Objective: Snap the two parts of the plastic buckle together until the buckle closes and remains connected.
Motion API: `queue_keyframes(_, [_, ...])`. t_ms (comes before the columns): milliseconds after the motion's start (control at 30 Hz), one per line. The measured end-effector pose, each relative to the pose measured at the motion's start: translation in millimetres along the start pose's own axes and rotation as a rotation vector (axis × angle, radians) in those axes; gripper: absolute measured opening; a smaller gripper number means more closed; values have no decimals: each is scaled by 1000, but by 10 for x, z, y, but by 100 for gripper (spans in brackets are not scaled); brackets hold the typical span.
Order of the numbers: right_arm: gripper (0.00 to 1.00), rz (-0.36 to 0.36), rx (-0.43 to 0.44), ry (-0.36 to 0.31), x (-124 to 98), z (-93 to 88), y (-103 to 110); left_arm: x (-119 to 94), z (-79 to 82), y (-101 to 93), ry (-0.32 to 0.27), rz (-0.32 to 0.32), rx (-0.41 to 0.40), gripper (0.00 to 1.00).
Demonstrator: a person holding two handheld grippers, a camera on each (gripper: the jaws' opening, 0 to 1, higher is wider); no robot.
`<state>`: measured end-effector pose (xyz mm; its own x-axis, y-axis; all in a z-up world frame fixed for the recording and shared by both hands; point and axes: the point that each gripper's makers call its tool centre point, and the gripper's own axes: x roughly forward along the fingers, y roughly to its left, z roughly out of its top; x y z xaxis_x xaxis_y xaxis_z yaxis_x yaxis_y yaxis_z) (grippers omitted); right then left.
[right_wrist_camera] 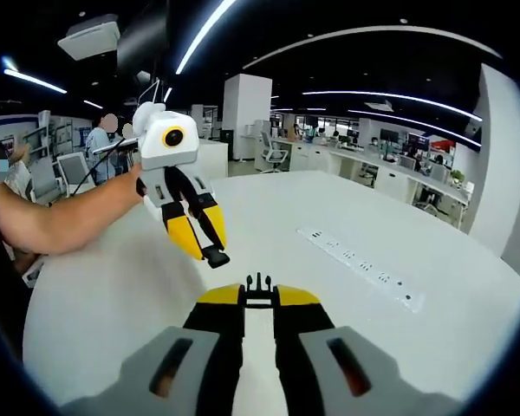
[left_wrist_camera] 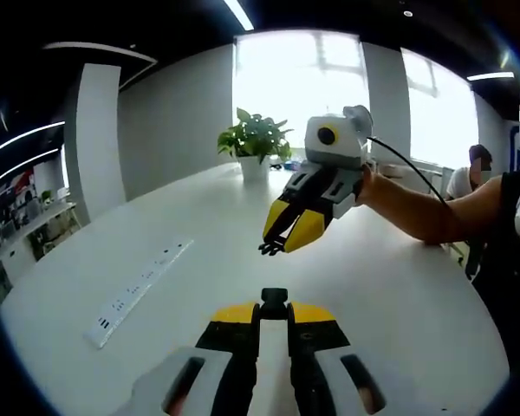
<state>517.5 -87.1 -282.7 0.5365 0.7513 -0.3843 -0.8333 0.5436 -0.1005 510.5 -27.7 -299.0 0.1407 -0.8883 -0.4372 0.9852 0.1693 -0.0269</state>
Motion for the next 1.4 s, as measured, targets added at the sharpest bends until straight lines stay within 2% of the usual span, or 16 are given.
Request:
queue_keyframes(200, [11, 12, 18, -12, -21, -66, 73, -5, -20, -46, 5, -8, -1, 10])
queue_keyframes(267, [11, 7, 9, 10, -19, -122, 69, 2, -35, -62, 10, -9, 1, 10])
queue_keyframes(500, [11, 13, 10, -7, -46, -69, 127, 7, -98, -119, 20, -9, -7, 10])
queue_keyframes(1400, [11, 34, -4, 20, -17, -171, 332, 1, -176, -264, 20, -14, -20, 10])
